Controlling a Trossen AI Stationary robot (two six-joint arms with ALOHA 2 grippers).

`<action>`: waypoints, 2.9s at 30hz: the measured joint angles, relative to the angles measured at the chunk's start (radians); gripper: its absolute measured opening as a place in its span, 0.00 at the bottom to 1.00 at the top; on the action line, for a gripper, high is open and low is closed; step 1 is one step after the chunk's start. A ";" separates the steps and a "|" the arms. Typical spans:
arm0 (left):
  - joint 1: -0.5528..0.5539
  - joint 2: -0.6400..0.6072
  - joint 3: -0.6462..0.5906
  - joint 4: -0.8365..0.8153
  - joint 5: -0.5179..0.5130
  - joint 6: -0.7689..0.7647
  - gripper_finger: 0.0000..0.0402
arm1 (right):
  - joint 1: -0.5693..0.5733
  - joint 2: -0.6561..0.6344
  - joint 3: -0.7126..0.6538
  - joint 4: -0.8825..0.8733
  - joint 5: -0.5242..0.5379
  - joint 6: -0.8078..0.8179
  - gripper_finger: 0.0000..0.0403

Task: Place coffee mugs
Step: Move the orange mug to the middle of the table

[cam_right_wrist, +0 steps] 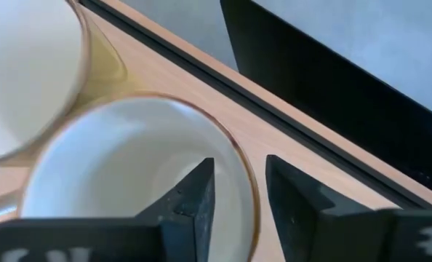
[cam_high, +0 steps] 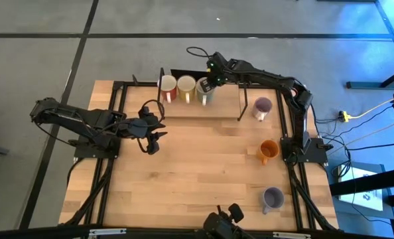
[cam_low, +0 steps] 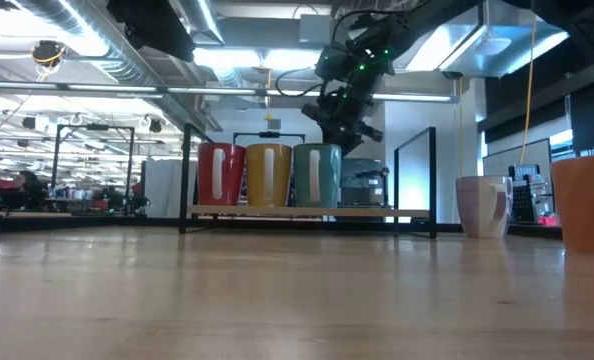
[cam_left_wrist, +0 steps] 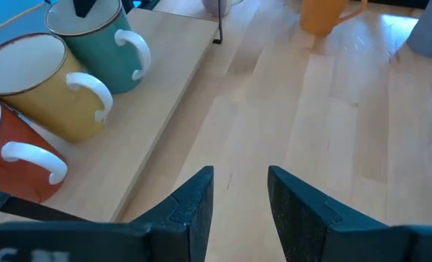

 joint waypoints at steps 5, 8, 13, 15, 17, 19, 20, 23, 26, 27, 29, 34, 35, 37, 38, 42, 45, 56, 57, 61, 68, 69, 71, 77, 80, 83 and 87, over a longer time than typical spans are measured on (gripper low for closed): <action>0.000 0.000 0.000 0.000 0.000 -0.018 0.31 | 0.000 -0.001 0.000 0.004 0.000 -0.013 0.28; 0.000 0.000 0.000 0.000 0.000 -0.018 0.31 | 0.000 -0.021 0.000 -0.002 0.013 -0.033 0.28; 0.000 0.000 0.000 0.000 0.000 -0.020 0.31 | 0.002 -0.095 0.000 -0.021 0.027 -0.072 0.28; 0.000 0.000 0.000 0.000 0.000 -0.020 0.31 | 0.007 -0.132 0.000 -0.039 0.035 -0.074 0.28; 0.000 0.000 0.000 0.000 0.000 -0.019 0.31 | 0.007 -0.176 -0.001 -0.072 0.046 -0.076 0.28; 0.000 0.000 0.000 0.000 0.000 -0.019 0.31 | 0.019 -0.230 -0.001 -0.122 0.065 -0.077 0.28; 0.000 0.000 0.000 0.000 0.000 -0.019 0.31 | 0.026 -0.256 -0.001 -0.153 0.088 -0.078 0.28; 0.000 0.000 0.000 0.000 0.003 -0.019 0.31 | 0.055 -0.340 -0.001 -0.260 0.140 -0.080 0.28; 0.000 0.000 0.000 0.000 0.005 -0.019 0.31 | 0.083 -0.418 -0.001 -0.381 0.172 -0.070 0.28; 0.000 0.000 0.000 0.000 0.005 -0.019 0.31 | 0.093 -0.442 -0.001 -0.419 0.186 -0.056 0.28; 0.000 0.000 0.000 0.000 0.006 -0.017 0.31 | 0.109 -0.482 -0.001 -0.503 0.229 -0.021 0.28; 0.000 0.000 0.000 0.000 0.008 -0.017 0.31 | 0.127 -0.567 -0.001 -0.699 0.307 0.087 0.38; 0.000 0.000 0.000 0.000 0.008 -0.017 0.31 | 0.127 -0.583 -0.007 -0.732 0.297 0.105 0.41; 0.000 0.000 0.000 0.000 0.010 -0.017 0.31 | 0.128 -0.624 -0.031 -0.775 0.259 0.139 0.49; 0.000 0.000 0.000 0.000 0.010 -0.017 0.31 | 0.135 -0.648 -0.048 -0.789 0.229 0.162 0.52; 0.000 0.000 0.000 0.000 0.011 -0.018 0.31 | 0.214 -0.747 -0.147 -0.799 0.126 0.255 0.62; 0.000 0.000 0.000 0.000 0.011 -0.018 0.31 | 0.321 -0.804 -0.239 -0.788 0.077 0.379 0.65; 0.000 0.000 0.000 0.000 0.011 -0.017 0.31 | 0.734 -0.792 -0.537 -0.724 -0.056 0.796 0.58; 0.000 0.000 0.000 0.000 0.011 -0.017 0.31 | 0.760 -0.787 -0.560 -0.714 -0.057 0.827 0.57; 0.000 0.000 0.000 0.000 0.011 -0.017 0.31 | 0.822 -0.769 -0.657 -0.642 -0.072 0.924 0.55; 0.000 0.000 0.000 -0.001 0.011 -0.016 0.31 | 0.826 -0.731 -0.795 -0.482 -0.107 0.947 0.50; 0.000 0.000 0.000 -0.001 0.011 -0.016 0.31 | 0.825 -0.723 -0.804 -0.478 -0.107 0.948 0.49; 0.000 0.000 0.000 -0.001 0.012 -0.016 0.31 | 0.825 -0.709 -0.814 -0.474 -0.107 0.948 0.48; 0.000 0.000 0.000 -0.001 0.011 -0.016 0.31 | 0.825 -0.668 -0.822 -0.464 -0.103 0.939 0.39; 0.000 0.000 0.000 -0.001 0.011 -0.016 0.31 | 0.825 -0.646 -0.822 -0.463 -0.097 0.922 0.32; 0.000 0.000 0.000 -0.001 0.011 -0.016 0.31 | 0.825 -0.624 -0.822 -0.453 -0.098 0.910 0.21; 0.000 0.000 0.000 -0.001 0.011 -0.016 0.31 | 0.825 -0.601 -0.821 -0.422 -0.097 0.889 0.05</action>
